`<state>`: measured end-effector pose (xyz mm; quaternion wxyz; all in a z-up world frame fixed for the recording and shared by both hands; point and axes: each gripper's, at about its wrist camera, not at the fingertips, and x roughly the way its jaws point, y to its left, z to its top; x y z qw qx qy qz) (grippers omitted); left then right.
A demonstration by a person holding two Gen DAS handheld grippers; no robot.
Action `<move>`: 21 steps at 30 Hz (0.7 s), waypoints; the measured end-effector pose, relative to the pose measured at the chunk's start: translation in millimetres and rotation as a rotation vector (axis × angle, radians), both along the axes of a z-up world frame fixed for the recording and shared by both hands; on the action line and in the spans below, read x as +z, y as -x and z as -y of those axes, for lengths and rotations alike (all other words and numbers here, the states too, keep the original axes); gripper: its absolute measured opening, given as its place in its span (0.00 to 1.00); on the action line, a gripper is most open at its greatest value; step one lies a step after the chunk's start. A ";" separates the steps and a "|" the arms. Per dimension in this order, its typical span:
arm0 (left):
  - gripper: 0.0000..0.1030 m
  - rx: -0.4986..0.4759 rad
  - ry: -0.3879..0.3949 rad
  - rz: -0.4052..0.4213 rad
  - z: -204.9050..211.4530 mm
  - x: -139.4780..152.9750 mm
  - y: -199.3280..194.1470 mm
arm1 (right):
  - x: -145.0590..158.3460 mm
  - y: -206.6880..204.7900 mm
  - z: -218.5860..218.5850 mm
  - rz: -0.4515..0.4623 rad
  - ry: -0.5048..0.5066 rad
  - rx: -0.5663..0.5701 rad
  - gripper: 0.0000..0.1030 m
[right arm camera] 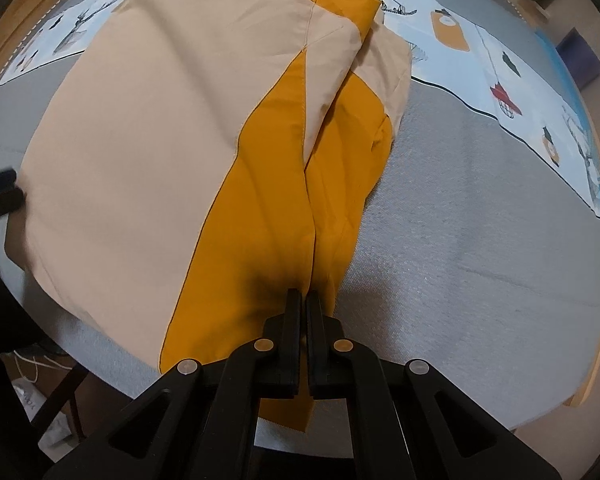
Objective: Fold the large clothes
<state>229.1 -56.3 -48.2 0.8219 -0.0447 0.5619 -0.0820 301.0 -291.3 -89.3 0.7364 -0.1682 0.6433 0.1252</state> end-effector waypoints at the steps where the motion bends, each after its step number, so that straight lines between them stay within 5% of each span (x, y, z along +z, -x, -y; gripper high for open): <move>1: 0.46 -0.018 0.000 0.025 1.1 9.3 -0.3 | 0.7 1.0 -0.1 0.001 0.000 0.000 0.02; 4: 0.46 -0.077 0.003 0.079 2.9 36.0 -10.0 | 1.0 1.3 0.5 0.003 -0.001 0.002 0.02; 8: 0.46 -0.173 -0.132 0.123 9.8 56.0 -49.9 | 1.8 2.5 0.4 0.007 0.001 0.012 0.02; 14: 0.43 -0.152 -0.110 0.081 -9.8 21.8 -80.0 | 3.0 1.0 2.9 0.005 -0.005 0.004 0.02; 18: 0.43 -0.110 -0.108 -0.078 -19.9 -29.2 -84.4 | 1.9 0.3 1.5 -0.001 0.005 0.013 0.02; 21: 0.43 -0.097 -0.088 -0.020 -19.4 -20.3 -89.1 | 0.2 -1.5 2.6 -0.009 0.006 0.007 0.02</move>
